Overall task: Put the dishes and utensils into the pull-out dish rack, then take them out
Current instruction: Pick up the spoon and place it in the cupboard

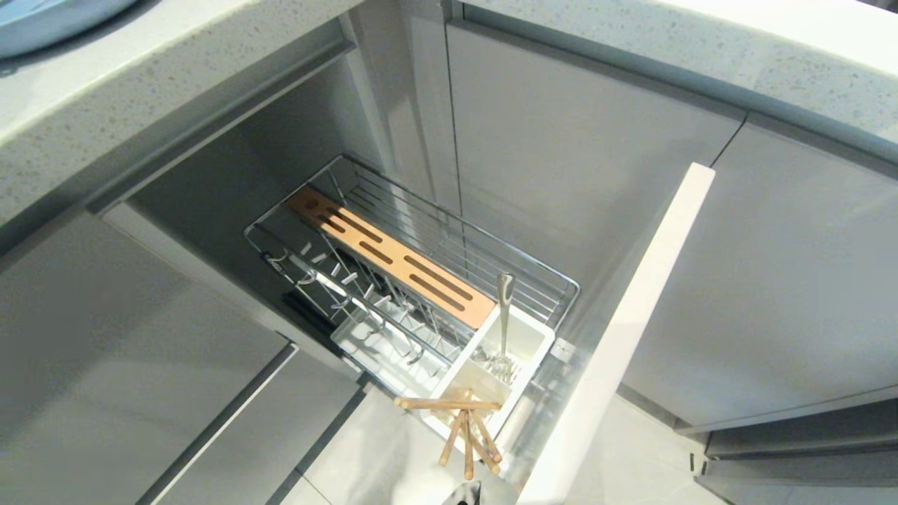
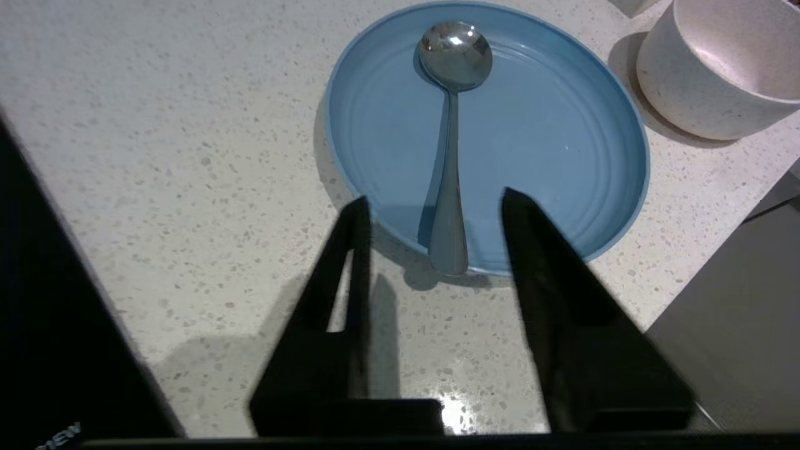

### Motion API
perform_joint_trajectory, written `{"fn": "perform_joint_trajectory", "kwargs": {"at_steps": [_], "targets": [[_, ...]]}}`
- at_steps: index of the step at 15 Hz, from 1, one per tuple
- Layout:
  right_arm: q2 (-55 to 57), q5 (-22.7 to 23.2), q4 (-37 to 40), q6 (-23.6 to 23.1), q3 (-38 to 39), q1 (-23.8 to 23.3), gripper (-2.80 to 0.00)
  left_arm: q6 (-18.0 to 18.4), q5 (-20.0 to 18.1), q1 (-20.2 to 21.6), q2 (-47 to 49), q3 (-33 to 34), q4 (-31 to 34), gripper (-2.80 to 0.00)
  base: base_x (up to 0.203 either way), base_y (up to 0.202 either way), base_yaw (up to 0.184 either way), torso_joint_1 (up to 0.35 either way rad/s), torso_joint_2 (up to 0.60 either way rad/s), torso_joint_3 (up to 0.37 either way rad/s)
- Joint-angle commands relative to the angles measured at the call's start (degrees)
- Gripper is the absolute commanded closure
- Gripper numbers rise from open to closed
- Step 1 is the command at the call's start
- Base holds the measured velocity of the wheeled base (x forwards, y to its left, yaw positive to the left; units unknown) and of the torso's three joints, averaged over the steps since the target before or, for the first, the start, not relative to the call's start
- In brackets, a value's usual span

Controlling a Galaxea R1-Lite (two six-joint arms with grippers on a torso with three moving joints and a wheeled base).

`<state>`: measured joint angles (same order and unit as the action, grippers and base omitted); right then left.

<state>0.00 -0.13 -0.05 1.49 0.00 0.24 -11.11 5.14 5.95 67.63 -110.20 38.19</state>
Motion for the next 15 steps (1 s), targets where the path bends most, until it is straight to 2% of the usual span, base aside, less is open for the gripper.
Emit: {"fn": "perform_joint_trajectory", "kwargs": {"at_steps": [1, 3, 6, 8, 12, 15], "targets": [[0.00, 0.01, 0.01, 0.01, 0.03, 0.02, 0.00, -0.51, -0.04, 0.20, 1.44, -0.02, 0.22, -2.80, 0.000, 0.000, 0.000, 0.000, 0.00, 0.000], [0.00, 0.01, 0.00, 0.01, 0.09, 0.02, 0.00, -1.11, -0.48, 0.20, 2.51, -0.10, 0.13, -2.80, 0.000, 0.000, 0.000, 0.000, 0.00, 0.000], [0.00, 0.01, -0.03, 0.01, 0.03, 0.02, 0.00, -1.46, -3.90, 0.20, 4.43, -0.10, -0.06, -2.80, 0.000, 0.000, 0.000, 0.000, 0.00, 0.000], [0.00, -0.04, -0.03, 0.01, 0.09, 0.02, 0.00, -1.55, -4.88, 0.20, 6.23, -0.47, -0.35, -2.80, 0.000, 0.000, 0.000, 0.000, 0.00, 0.000], [0.00, 0.00, -0.03, 0.01, 0.07, 0.02, 0.00, -1.37, -5.05, 0.08, 9.36, -0.80, -4.31, -2.80, 0.000, 0.000, 0.000, 0.000, 0.00, 0.000], [0.00, 0.04, -0.03, 0.01, 0.09, 0.02, 0.00, -1.37, -7.59, 0.12, 10.51, -0.80, -6.28, -2.80, 0.000, 0.000, 0.000, 0.000, 0.00, 0.000]]}}
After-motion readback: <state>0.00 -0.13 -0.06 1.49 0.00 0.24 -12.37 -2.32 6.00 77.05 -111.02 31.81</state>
